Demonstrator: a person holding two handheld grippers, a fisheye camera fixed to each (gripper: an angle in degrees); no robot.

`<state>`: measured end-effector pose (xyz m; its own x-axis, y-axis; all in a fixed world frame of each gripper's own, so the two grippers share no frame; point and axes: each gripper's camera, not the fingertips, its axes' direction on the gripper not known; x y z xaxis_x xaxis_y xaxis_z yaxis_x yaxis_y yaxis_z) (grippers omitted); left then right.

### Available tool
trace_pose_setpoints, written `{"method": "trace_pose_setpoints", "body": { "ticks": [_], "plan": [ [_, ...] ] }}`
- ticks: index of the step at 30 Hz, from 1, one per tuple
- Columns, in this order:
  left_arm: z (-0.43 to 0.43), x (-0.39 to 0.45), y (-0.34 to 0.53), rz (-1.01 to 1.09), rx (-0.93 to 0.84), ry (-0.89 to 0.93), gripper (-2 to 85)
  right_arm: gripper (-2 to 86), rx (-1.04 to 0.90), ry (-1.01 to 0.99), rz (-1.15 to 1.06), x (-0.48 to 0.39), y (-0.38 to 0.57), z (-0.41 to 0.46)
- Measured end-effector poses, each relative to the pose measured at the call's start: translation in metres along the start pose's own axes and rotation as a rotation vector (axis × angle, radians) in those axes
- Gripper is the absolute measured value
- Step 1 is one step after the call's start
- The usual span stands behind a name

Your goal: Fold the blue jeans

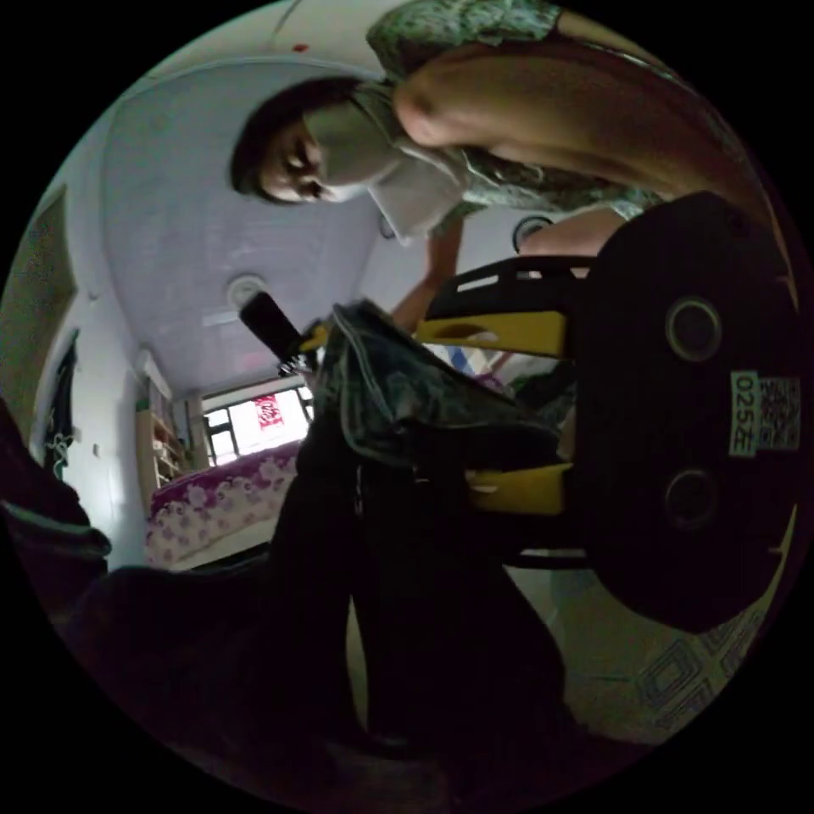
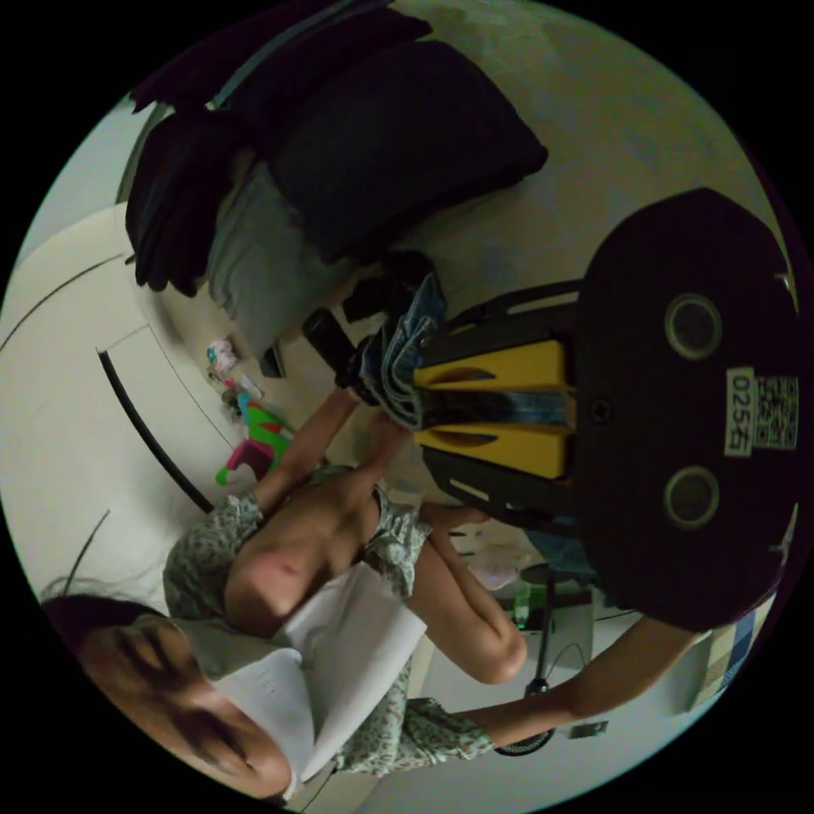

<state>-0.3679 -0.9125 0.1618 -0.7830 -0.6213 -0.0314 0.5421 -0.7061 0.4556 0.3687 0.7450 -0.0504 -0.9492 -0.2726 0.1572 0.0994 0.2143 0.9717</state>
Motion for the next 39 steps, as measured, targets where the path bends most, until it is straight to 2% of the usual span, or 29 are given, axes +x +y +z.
{"method": "trace_pose_setpoints", "body": {
  "ticks": [5, 7, 9, 11, 14, 17, 20, 23, 25, 28, 31, 35, 37, 39],
  "plan": [
    [-0.013, -0.035, 0.028, 0.018, -0.097, 0.032, 18.9, 6.1, -0.041, 0.089, -0.006, -0.049, 0.0, -0.027],
    [-0.022, -0.046, 0.037, 0.074, -0.118, 0.197, 10.8, 6.0, 0.007, 0.044, 0.026, -0.058, 0.007, -0.05],
    [-0.027, -0.055, 0.045, 0.106, -0.135, 0.264, 8.8, 6.0, 0.043, -0.003, 0.07, -0.055, 0.015, -0.07],
    [-0.041, -0.073, 0.059, 0.077, -0.089, 0.229, 8.4, 6.0, 0.082, 0.014, 0.134, -0.051, 0.028, -0.096],
    [-0.082, -0.106, 0.086, -0.011, 0.093, 0.209, 9.7, 6.0, 0.076, 0.109, 0.205, -0.053, 0.045, -0.132],
    [-0.097, -0.126, 0.112, 0.036, 0.09, -0.006, 4.5, 6.1, 0.085, 0.071, 0.2, -0.06, 0.042, -0.167],
    [-0.117, -0.157, 0.135, 0.011, 0.133, -0.142, 2.1, 6.1, 0.086, 0.185, 0.231, -0.064, 0.033, -0.215],
    [-0.14, -0.171, 0.149, 0.126, 0.123, -0.335, 1.5, 6.2, 0.118, 0.221, 0.251, -0.065, 0.019, -0.272],
    [-0.151, -0.175, 0.162, 0.26, 0.074, -0.543, 1.2, 6.5, 0.15, 0.302, 0.244, -0.073, 0.012, -0.317],
    [-0.143, -0.192, 0.197, 0.442, -0.015, -0.75, 1.1, 7.7, 0.177, 0.3, 0.257, -0.088, 0.025, -0.374],
    [-0.11, -0.213, 0.25, 0.605, -0.141, -0.812, 1.2, 9.5, 0.184, 0.168, 0.349, -0.119, 0.078, -0.438],
    [-0.037, -0.227, 0.335, 0.826, -0.315, -0.738, 1.4, 13.2, 0.199, 0.072, 0.544, -0.209, 0.181, -0.506],
    [0.02, -0.243, 0.415, 0.928, -0.441, -0.607, 1.8, 14.4, 0.248, 0.025, 0.731, -0.291, 0.268, -0.533],
    [0.069, -0.259, 0.495, 1.037, -0.594, -0.58, 2.3, 14.4, 0.295, 0.046, 0.912, -0.361, 0.34, -0.541]
  ]
}}
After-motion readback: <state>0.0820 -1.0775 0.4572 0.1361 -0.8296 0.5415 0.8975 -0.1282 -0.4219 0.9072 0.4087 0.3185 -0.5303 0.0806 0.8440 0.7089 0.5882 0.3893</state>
